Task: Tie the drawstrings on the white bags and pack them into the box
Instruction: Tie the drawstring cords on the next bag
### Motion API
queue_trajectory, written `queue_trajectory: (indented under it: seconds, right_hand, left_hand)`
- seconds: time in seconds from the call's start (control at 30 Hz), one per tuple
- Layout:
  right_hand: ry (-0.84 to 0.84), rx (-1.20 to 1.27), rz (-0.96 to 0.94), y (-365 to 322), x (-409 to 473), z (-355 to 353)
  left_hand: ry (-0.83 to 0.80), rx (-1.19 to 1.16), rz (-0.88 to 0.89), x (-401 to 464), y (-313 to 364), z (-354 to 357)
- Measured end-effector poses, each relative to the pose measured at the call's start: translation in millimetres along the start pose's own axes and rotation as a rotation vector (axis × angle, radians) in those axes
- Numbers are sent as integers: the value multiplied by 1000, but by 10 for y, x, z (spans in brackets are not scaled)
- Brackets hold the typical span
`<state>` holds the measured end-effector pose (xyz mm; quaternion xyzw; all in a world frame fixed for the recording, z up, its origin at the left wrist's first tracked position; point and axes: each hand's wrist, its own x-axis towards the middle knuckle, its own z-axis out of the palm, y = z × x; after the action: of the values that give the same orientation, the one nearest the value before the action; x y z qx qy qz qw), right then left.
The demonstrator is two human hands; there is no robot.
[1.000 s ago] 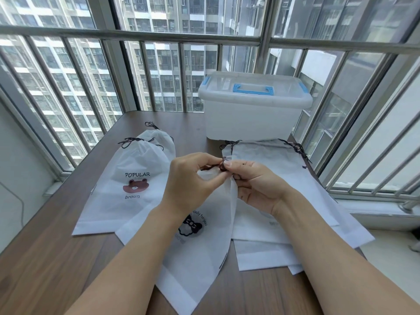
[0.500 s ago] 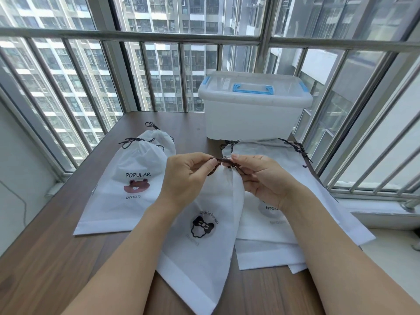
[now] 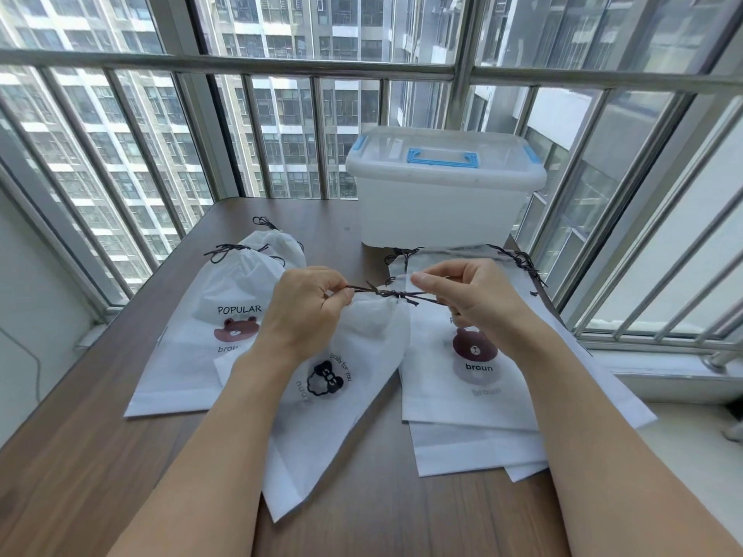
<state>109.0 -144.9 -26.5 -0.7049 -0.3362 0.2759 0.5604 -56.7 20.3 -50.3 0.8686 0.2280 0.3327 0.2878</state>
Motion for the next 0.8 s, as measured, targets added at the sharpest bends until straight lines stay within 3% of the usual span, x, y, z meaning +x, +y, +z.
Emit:
queue_trajectory:
  seconds: [0.23,0.37,0.47,0.57,0.63,0.7,0.8]
  right_hand:
    - [-79,-365,-95,163,21,185]
    - [-91,31,-124,194,81,250]
    - [-58,130,-113,200,135,277]
    - [222,-275,-241,310,228,168]
    - [285,-547,-247,397,277,67]
    - [262,-649,-189,462,320,21]
    - [247,-772,-101,468,397,-11]
  left_hand:
    - [-103,-163,-32,-50,-13,9]
    - [-176,-122,-33,-61,-41,-49]
    - [-29,-101,-5,-21,8,-108]
    - [216,-78,-61,21,-17,-356]
    - [303,54,-178,51,-136,-545]
    - [262,243,-336,49,-336,-638]
    - [185,302,-466,44,-547,-569]
